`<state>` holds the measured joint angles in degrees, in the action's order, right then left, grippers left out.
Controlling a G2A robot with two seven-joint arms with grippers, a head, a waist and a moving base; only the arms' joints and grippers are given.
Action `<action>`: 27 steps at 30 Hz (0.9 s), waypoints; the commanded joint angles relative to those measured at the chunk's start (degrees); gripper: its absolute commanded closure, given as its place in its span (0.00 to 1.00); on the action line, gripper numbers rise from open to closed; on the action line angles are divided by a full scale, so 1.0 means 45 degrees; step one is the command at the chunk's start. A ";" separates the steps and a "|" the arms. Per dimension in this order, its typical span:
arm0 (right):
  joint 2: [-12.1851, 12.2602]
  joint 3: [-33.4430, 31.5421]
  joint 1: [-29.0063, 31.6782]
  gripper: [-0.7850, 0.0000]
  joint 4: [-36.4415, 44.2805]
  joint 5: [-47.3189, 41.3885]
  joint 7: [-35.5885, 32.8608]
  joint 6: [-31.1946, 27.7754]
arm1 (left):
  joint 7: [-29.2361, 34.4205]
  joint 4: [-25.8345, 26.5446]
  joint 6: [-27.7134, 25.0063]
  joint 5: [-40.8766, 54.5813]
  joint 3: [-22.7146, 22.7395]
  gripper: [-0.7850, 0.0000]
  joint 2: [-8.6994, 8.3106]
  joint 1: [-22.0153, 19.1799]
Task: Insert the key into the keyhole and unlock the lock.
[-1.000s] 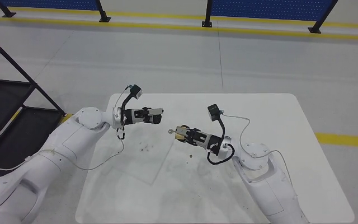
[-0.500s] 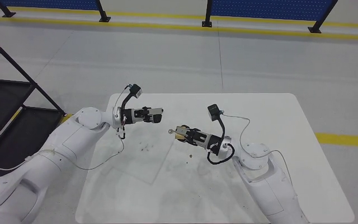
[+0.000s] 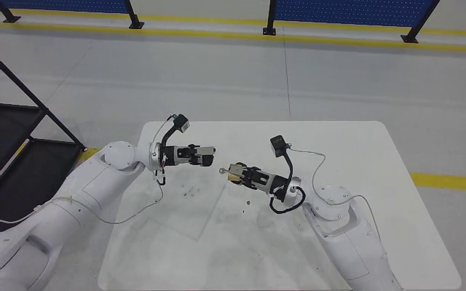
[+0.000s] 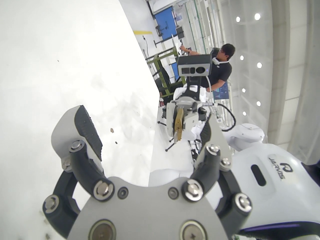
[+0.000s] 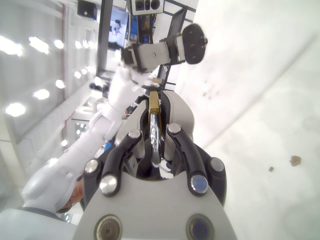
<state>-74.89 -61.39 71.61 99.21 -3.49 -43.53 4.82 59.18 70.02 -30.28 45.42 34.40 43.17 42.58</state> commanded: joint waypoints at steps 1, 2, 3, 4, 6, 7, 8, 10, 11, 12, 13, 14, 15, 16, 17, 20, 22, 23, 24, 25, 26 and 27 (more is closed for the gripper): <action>0.0000 0.0000 0.0000 1.00 0.0000 0.0000 0.0000 0.0000 | 0.1096 0.0016 0.0232 -0.0005 0.0081 0.00 -0.0031 0.0015; 0.0000 0.0000 0.0000 1.00 0.0000 0.0000 0.0000 0.0000 | 0.1566 -0.0052 0.0492 -0.0149 0.0095 0.00 -0.0046 -0.0003; 0.0000 0.0000 0.0000 1.00 0.0000 0.0000 0.0000 0.0000 | 0.1817 -0.0089 0.0540 -0.0162 0.0165 0.00 -0.0046 -0.0016; 0.0000 0.0000 0.0000 1.00 0.0000 0.0000 0.0000 0.0000 | 0.2097 -0.0132 0.0608 0.0188 0.0225 0.00 -0.0030 0.0069; 0.0000 0.0000 0.0000 1.00 0.0000 0.0000 0.0000 0.0000 | 0.2997 -0.0261 0.0740 0.0803 0.0341 0.00 0.0001 0.0140; 0.0000 0.0000 0.0000 1.00 0.0000 0.0000 0.0000 0.0000 | 0.3664 -0.0364 0.0860 0.1241 0.0408 0.00 0.0034 0.0165; 0.0000 0.0000 0.0000 1.00 0.0000 0.0000 0.0000 0.0000 | 0.3938 -0.0417 0.0870 0.1450 0.0455 0.00 0.0054 0.0166; 0.0000 0.0000 0.0000 1.00 0.0000 0.0000 0.0000 0.0000 | 0.4448 -0.0397 0.1153 0.2068 0.0555 0.00 0.0126 0.0218; 0.0000 0.0000 0.0000 1.00 0.0000 0.0000 0.0000 0.0000 | 0.4680 -0.0360 0.1385 0.2329 0.0616 0.00 0.0159 0.0238; 0.0000 0.0000 0.0000 1.00 0.0000 0.0000 0.0000 0.0000 | 0.5005 -0.0295 0.1709 0.2512 0.0640 0.00 0.0191 0.0262; 0.0000 0.0000 0.0000 1.00 0.0000 0.0000 0.0000 0.0000 | 0.5199 -0.0381 0.1904 0.2483 0.0692 0.00 0.0212 0.0246; 0.0000 0.0000 0.0000 1.00 0.0000 0.0000 0.0000 0.0000 | 0.5231 -0.0466 0.1936 0.2286 0.0713 0.00 0.0222 0.0225; 0.0000 0.0000 0.0000 1.00 0.0000 0.0000 0.0000 0.0000 | 0.5231 -0.0466 0.1936 0.2286 0.0713 0.00 0.0222 0.0225; 0.0000 0.0000 0.0000 1.00 0.0000 0.0000 0.0000 0.0000 | 0.5231 -0.0466 0.1936 0.2286 0.0713 0.00 0.0222 0.0225; 0.0000 0.0000 0.0000 1.00 0.0000 0.0000 0.0000 0.0000 | 0.5231 -0.0466 0.1936 0.2286 0.0713 0.00 0.0222 0.0225; 0.0000 0.0000 0.0000 1.00 0.0000 0.0000 0.0000 0.0000 | 0.5231 -0.0466 0.1936 0.2286 0.0713 0.00 0.0222 0.0225; 0.0000 0.0000 0.0000 1.00 0.0000 0.0000 0.0000 0.0000 | 0.4922 -0.0467 0.1901 0.2174 0.0763 0.00 0.0222 0.0257; 0.0000 0.0000 0.0000 1.00 0.0000 0.0000 0.0000 0.0000 | 0.4437 -0.0422 0.1799 0.1716 0.0836 0.00 0.0213 0.0276; 0.0000 0.0000 0.0000 1.00 0.0000 0.0000 0.0000 0.0000 | 0.4180 -0.0252 0.1792 0.1404 0.0868 0.00 0.0215 0.0328; 0.0000 0.0000 0.0000 1.00 0.0000 0.0000 0.0000 0.0000 | 0.4230 -0.0016 0.1833 0.1550 0.0907 0.00 0.0235 0.0427; 0.0000 0.0000 0.0000 1.00 0.0000 0.0000 0.0000 0.0000 | 0.4409 0.0081 0.1889 0.1851 0.0977 0.00 0.0254 0.0508; 0.0000 0.0000 0.0000 1.00 0.0000 0.0000 0.0000 0.0000 | 0.4657 0.0113 0.1853 0.2013 0.1054 0.00 0.0271 0.0534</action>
<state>-74.89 -61.39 71.61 99.21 -3.49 -43.53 4.82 78.57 70.39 -21.92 52.58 38.86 44.33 44.84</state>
